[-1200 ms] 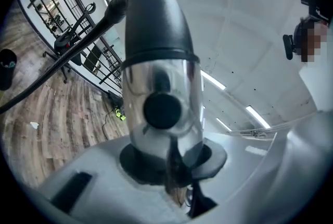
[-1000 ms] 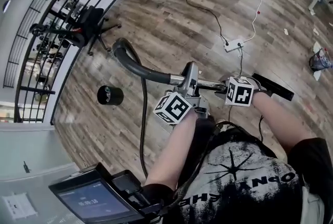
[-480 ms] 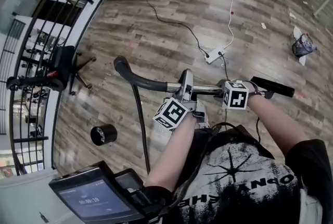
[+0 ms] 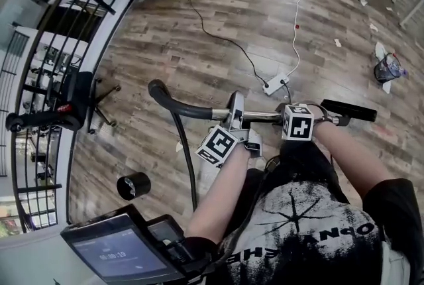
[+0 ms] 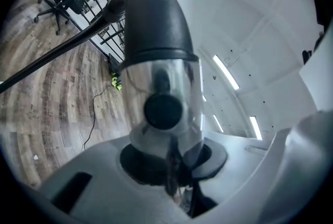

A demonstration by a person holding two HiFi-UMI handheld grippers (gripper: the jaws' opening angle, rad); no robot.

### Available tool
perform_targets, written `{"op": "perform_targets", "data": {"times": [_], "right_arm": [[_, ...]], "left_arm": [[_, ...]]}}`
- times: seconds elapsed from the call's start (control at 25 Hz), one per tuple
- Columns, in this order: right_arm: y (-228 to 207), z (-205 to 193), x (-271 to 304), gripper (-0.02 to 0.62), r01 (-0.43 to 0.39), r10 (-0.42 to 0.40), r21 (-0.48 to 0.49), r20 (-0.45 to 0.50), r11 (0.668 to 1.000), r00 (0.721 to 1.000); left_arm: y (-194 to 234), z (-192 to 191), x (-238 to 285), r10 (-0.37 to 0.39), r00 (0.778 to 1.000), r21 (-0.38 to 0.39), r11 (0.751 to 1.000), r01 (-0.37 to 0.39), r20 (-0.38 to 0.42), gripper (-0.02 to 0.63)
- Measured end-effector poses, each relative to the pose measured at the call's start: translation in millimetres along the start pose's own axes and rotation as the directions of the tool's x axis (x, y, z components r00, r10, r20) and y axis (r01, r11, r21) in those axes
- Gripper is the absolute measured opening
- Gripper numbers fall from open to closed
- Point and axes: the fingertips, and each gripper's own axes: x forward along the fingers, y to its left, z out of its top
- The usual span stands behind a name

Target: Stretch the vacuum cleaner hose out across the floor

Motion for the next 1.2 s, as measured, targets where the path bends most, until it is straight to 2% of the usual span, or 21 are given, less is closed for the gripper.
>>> {"op": "perform_targets", "data": {"times": [0.24, 0.48, 0.56, 0.76, 0.88, 1.08, 1.2], "right_arm": [[-69.5, -3.8, 8.9, 0.055, -0.084, 0.085, -0.099, 0.004, 0.991, 0.996], [-134.6, -20.2, -2.6, 0.054, -0.205, 0.206, -0.254, -0.021, 0.945, 0.978], [-147.5, -34.7, -6.8, 0.054, -0.244, 0.243, -0.296, -0.041, 0.924, 0.969], [-177.9, -70.0, -14.4, 0.054, -0.352, 0.333, -0.406, -0.120, 0.843, 0.935], [-196.8, -72.2, -20.0, 0.055, -0.394, 0.365, -0.446, -0.153, 0.804, 0.918], [-198.8, -65.9, -25.4, 0.055, -0.431, 0.383, -0.522, -0.204, 0.736, 0.901], [-195.1, -66.4, -31.2, 0.055, -0.440, 0.385, -0.546, -0.221, 0.712, 0.896]], "left_arm": [[23.6, 22.8, 53.7, 0.097, 0.991, -0.012, 0.995, -0.096, 0.095, 0.081], [29.1, 33.4, 99.7, 0.218, 0.943, -0.064, 0.976, -0.209, 0.250, 0.081], [29.6, 25.5, 110.9, 0.251, 0.923, -0.087, 0.968, -0.236, 0.293, 0.081], [31.1, 8.1, 133.1, 0.346, 0.847, -0.160, 0.938, -0.307, 0.403, 0.081], [29.7, 13.4, 144.5, 0.386, 0.808, -0.191, 0.922, -0.336, 0.444, 0.081], [25.1, 17.2, 127.1, 0.424, 0.738, -0.234, 0.906, -0.353, 0.526, 0.081], [16.6, 15.5, 119.6, 0.421, 0.716, -0.240, 0.907, -0.346, 0.557, 0.081]]}}
